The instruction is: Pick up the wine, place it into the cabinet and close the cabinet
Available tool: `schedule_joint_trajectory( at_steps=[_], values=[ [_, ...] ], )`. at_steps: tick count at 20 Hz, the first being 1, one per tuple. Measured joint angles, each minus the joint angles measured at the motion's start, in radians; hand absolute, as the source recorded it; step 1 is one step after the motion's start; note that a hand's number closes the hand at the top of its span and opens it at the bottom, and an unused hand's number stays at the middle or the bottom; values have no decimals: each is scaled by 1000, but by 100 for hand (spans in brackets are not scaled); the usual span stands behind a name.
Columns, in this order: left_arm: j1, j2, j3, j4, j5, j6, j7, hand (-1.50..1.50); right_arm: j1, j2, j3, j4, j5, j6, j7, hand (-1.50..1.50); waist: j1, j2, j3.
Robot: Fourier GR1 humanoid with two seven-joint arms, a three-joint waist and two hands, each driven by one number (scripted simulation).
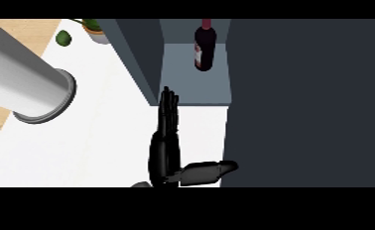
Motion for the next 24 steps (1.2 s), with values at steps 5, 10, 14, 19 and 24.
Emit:
schedule_joint_trajectory(
  at_steps=[5,10,14,19,24],
  values=[
    [102,52,-37,-171,-59,44,37,-150,22,-7,-10,-2,-5,22,-6,-150,-1,0,0],
    [175,122,-71,-286,-98,30,51,-150,28,1,16,2,-11,39,7,150,-2,1,0],
    [263,231,-99,-406,-112,-1,53,-150,36,-8,34,6,-21,73,25,150,0,0,0],
    [324,326,-69,-476,-94,-96,42,-150,54,-11,66,9,-30,115,21,150,-2,1,0],
    [419,447,-8,-578,-62,-169,29,-150,64,-2,111,8,-40,127,50,150,1,1,0]
  ],
)
